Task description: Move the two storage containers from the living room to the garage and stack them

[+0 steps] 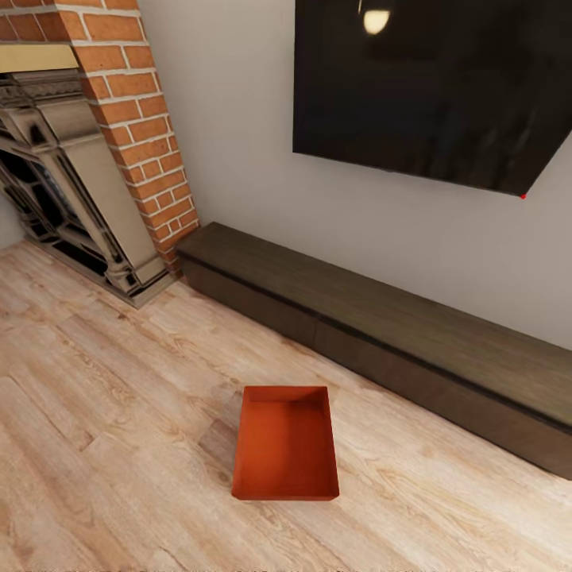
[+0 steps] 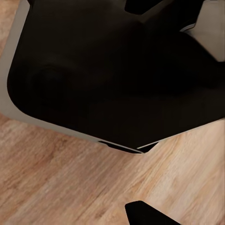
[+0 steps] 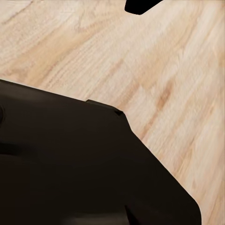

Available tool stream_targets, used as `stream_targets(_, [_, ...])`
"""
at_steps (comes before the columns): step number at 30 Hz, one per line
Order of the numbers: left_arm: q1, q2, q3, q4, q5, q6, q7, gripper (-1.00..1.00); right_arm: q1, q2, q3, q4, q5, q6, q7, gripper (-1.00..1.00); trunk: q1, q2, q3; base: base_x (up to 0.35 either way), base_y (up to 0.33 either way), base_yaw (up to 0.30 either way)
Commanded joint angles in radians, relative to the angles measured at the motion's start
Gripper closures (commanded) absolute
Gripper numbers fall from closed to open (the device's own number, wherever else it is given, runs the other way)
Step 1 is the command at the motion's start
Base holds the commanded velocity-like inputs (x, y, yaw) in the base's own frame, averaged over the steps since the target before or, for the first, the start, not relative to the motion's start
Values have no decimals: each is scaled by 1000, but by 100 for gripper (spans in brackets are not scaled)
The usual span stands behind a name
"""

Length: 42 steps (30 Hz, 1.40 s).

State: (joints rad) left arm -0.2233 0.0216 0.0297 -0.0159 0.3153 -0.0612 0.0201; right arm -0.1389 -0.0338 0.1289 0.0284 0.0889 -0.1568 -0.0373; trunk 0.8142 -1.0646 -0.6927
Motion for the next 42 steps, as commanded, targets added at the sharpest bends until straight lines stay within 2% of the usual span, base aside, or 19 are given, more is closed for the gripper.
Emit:
stream_targets(1, [0,0,3,1,2,-3,1,-100,-1,0,3,3,9,-5,-4,-100,0,0,-2,0,0,0])
stream_targets(42, [-1,0,3,1,1,-3,1,-100,-1,3,3,3,10,-6,-4,-100,0,0,-63,0,0,0])
